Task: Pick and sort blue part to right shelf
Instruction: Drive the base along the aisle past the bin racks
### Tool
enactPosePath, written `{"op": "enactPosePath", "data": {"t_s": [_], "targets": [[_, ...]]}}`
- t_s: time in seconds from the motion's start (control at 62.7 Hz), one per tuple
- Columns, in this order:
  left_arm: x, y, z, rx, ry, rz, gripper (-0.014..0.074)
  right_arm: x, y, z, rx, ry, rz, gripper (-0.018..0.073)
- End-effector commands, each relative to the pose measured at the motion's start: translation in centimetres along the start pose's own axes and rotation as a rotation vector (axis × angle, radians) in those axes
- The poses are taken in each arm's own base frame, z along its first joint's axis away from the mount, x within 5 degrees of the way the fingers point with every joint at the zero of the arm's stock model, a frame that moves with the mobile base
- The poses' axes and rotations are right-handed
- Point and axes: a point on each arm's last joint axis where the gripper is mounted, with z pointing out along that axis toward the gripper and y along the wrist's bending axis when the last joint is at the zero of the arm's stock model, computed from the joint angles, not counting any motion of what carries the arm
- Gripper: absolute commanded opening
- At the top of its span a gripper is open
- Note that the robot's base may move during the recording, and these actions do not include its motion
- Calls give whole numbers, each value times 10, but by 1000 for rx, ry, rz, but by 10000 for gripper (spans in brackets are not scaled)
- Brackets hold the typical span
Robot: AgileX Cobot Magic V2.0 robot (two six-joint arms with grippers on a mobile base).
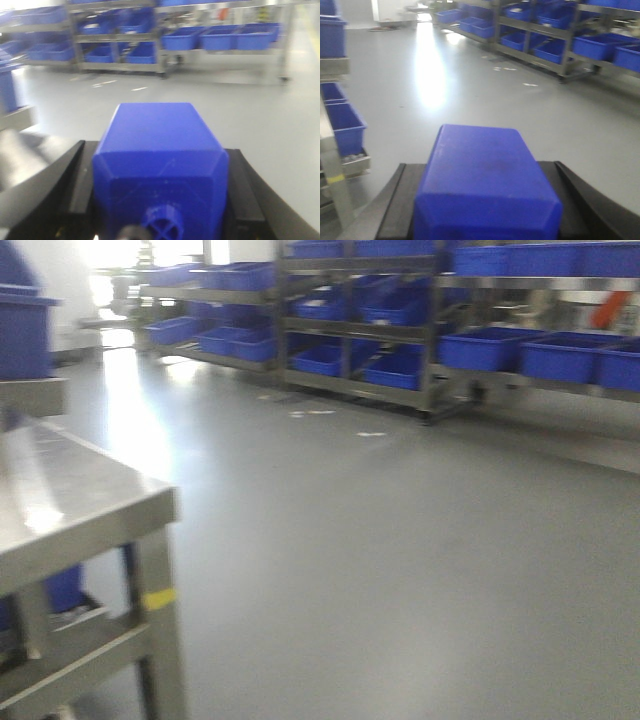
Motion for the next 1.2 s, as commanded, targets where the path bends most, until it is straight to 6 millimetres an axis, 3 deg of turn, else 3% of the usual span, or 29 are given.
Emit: {"op": "enactPosePath", "data": {"t_s": [0.0,1.181], "targets": [[-15,1,-8,5,-129,-12,321,-17,0,-2,-1,-103,-20,194],[-15,1,-8,5,-129,-12,321,-17,0,-2,0,-103,-20,194]]}}
